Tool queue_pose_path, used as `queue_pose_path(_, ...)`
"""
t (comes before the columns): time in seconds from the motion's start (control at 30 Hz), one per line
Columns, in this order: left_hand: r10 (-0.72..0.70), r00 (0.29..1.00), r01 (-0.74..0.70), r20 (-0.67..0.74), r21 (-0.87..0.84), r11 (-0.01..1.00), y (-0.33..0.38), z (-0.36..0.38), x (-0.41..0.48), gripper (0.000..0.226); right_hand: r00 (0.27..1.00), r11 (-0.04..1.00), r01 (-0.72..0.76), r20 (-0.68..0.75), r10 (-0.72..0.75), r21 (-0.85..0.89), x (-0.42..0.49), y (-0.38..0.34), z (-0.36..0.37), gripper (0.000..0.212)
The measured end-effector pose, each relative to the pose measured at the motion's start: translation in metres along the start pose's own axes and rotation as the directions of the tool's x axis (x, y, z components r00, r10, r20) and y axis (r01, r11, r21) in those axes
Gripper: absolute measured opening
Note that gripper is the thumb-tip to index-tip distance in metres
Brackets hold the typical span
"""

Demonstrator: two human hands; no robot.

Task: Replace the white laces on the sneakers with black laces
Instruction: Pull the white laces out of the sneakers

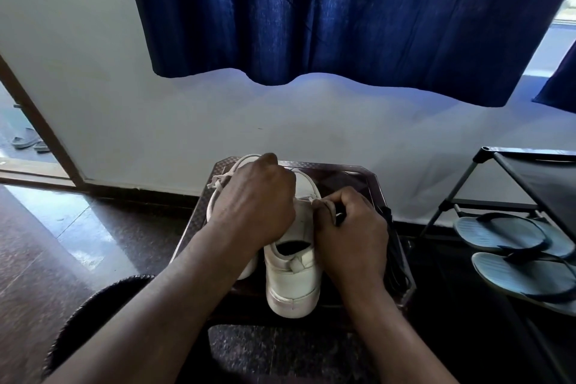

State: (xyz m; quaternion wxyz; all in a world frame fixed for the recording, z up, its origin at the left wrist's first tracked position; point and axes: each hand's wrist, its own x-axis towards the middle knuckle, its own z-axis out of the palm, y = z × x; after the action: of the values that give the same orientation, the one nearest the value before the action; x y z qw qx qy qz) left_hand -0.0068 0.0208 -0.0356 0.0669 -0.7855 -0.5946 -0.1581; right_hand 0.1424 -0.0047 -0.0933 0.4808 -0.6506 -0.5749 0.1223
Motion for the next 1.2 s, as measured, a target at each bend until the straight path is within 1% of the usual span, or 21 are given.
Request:
queue_pose_path(0.1,-0.043,0.998,0.047,0.041,-0.121,0.992,0.0,0.001,0.003,0.014,1.0,1.0,-0.002,0.003,0.002,0.008,0.0,0.0,-0.001,0.01)
queue_pose_path(0.17,-0.134,0.99,0.142,0.048,-0.408,0.902,0.0,0.0,0.007,0.016,1.0,1.0,0.014,-0.009,-0.014,0.002,-0.001,0.0,0.0,0.01)
queue_pose_path(0.23,-0.274,0.954,0.263,0.122,-0.778,0.57,0.0,-0.004,0.011,0.021,1.0,1.0,0.026,-0.018,-0.026,0.003,-0.001,-0.001,0.0,0.015)
queue_pose_path(0.27,-0.333,0.934,0.273,0.13,-0.86,0.431,-0.003,-0.006,0.012,0.024,1.0,1.0,0.025,-0.016,-0.024,0.008,-0.001,-0.001,0.0,0.019)
queue_pose_path(0.3,-0.367,0.923,0.269,0.113,-0.873,0.407,-0.007,-0.009,0.011,0.024,1.0,1.0,0.024,-0.012,-0.023,0.013,-0.001,-0.001,0.001,0.023)
queue_pose_path(0.37,-0.349,0.937,0.217,-0.013,-0.76,0.612,-0.015,-0.006,0.008,0.02,1.0,1.0,0.026,-0.014,-0.026,0.016,-0.001,-0.001,0.001,0.025)
queue_pose_path(0.43,-0.189,0.975,0.097,-0.119,-0.537,0.838,-0.014,-0.003,0.003,0.01,0.999,0.999,0.031,-0.02,-0.031,0.008,-0.001,0.0,0.002,0.019)
queue_pose_path(0.47,-0.103,0.989,0.046,-0.109,-0.433,0.9,-0.01,-0.003,0.001,0.005,0.999,1.0,0.028,-0.016,-0.028,0.003,-0.001,0.001,0.001,0.016)
queue_pose_path(0.5,-0.046,0.997,0.026,-0.058,-0.304,0.952,-0.007,-0.003,0.001,0.018,1.0,1.0,0.019,-0.008,-0.019,0.001,0.0,0.002,0.001,0.013)
queue_pose_path(0.57,0.014,1.0,-0.011,0.027,-0.097,0.995,0.0,-0.003,-0.001,0.043,1.0,1.0,0.002,0.006,-0.002,0.005,0.0,0.002,0.001,0.011)
queue_pose_path(0.6,0.02,1.0,-0.019,0.019,-0.054,0.998,0.0,-0.002,-0.001,0.043,1.0,1.0,0.002,0.005,-0.002,0.007,0.0,0.002,0.001,0.013)
queue_pose_path(0.73,-0.097,0.993,0.074,-0.071,-0.278,0.958,-0.003,0.004,0.002,0.01,1.0,1.0,0.006,-0.007,-0.006,0.011,0.0,0.001,0.001,0.012)
queue_pose_path(0.8,-0.175,0.983,0.12,-0.054,-0.533,0.838,-0.005,0.006,0.006,0.011,1.0,1.0,0.013,-0.007,-0.013,-0.003,0.0,0.001,0.001,0.011)
queue_pose_path(0.87,-0.27,0.96,0.205,0.071,-0.836,0.509,-0.008,0.001,0.01,0.017,1.0,1.0,0.014,-0.01,-0.014,-0.015,0.001,0.001,0.001,0.012)
queue_pose_path(0.9,-0.279,0.948,0.254,0.156,-0.897,0.362,-0.008,-0.002,0.01,0.021,1.0,1.0,0.006,-0.008,-0.006,-0.013,0.001,0.001,0.001,0.012)
queue_pose_path(0.93,-0.272,0.941,0.283,0.201,-0.91,0.303,-0.008,-0.005,0.009,0.024,1.0,1.0,-0.003,-0.005,0.003,-0.005,0.001,0.001,0.001,0.011)
queue_pose_path(0.97,-0.27,0.944,0.28,0.19,-0.894,0.351,-0.008,-0.007,0.008,0.025,1.0,1.0,-0.007,-0.003,0.007,0.002,0.001,0.001,0.001,0.01)
queue_pose_path(1.0,-0.273,0.953,0.253,0.131,-0.84,0.48,-0.009,-0.006,0.008,0.021,1.0,1.0,-0.003,-0.003,0.003,0.006,0.0,0.002,0.001,0.009)
queue_pose_path(1.1,-0.157,0.988,0.14,-0.004,-0.424,0.895,-0.006,-0.001,0.003,0.012,1.0,1.0,0.017,-0.005,-0.017,0.002,0.0,0.002,0.001,0.011)
queue_pose_path(1.13,-0.097,0.995,0.086,-0.024,-0.276,0.957,-0.004,0.001,0.001,0.013,1.0,1.0,0.014,-0.002,-0.014,0.006,0.0,0.002,0.0,0.012)
queue_pose_path(1.2,-0.028,0.999,0.026,-0.02,-0.104,0.994,-0.001,0.004,0.0,0.015,1.0,1.0,0.005,0.004,-0.005,0.013,0.0,0.002,0.0,0.013)
